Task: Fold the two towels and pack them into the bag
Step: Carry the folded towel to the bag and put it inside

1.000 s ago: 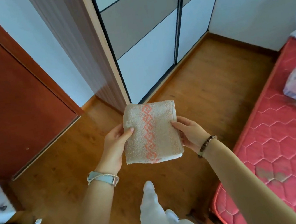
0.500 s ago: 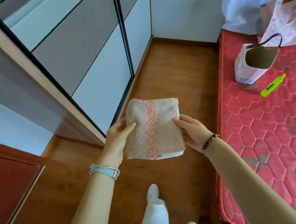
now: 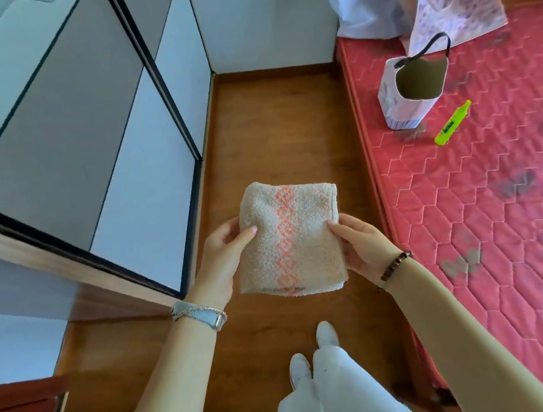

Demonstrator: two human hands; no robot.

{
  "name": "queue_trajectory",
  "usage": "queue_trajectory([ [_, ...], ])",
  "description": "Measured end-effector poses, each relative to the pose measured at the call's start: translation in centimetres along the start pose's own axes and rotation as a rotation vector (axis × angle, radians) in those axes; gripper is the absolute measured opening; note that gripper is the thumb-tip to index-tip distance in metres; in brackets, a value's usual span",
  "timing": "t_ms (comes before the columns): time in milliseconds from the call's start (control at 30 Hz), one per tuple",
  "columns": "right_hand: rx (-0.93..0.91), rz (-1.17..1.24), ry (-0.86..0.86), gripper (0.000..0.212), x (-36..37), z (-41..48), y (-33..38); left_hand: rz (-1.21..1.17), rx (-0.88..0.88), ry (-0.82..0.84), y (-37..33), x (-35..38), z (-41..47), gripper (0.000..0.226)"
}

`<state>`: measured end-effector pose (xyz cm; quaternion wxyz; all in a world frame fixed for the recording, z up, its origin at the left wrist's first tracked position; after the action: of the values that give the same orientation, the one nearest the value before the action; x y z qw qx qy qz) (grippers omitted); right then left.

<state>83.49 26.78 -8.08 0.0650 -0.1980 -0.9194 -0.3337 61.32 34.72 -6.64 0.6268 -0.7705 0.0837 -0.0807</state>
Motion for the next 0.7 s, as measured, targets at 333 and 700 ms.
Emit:
queue_trajectory([
  [333, -0.037, 0.061, -0.05, 0.029, -2.2, 3.6, 3.3, -0.005, -0.056, 0.071, 0.3, 2.6, 6.2, 0.023],
  [700, -0.068, 0.136, -0.05, 0.031, -5.1, 9.6, 11.6, 0.037, -0.017, 0.158, -2.3, 7.1, 17.7, 0.035],
])
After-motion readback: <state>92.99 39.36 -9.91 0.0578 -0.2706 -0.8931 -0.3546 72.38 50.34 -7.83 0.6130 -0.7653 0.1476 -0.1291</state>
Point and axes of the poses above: each hand's wrist, its own z-axis towards the middle knuckle, its own x-axis out of the palm, y = z × x, the point moved 2 cm from there along z, towards the middle knuckle, and after that the axes turned 15 degrees about x, right-handed, at the moved point
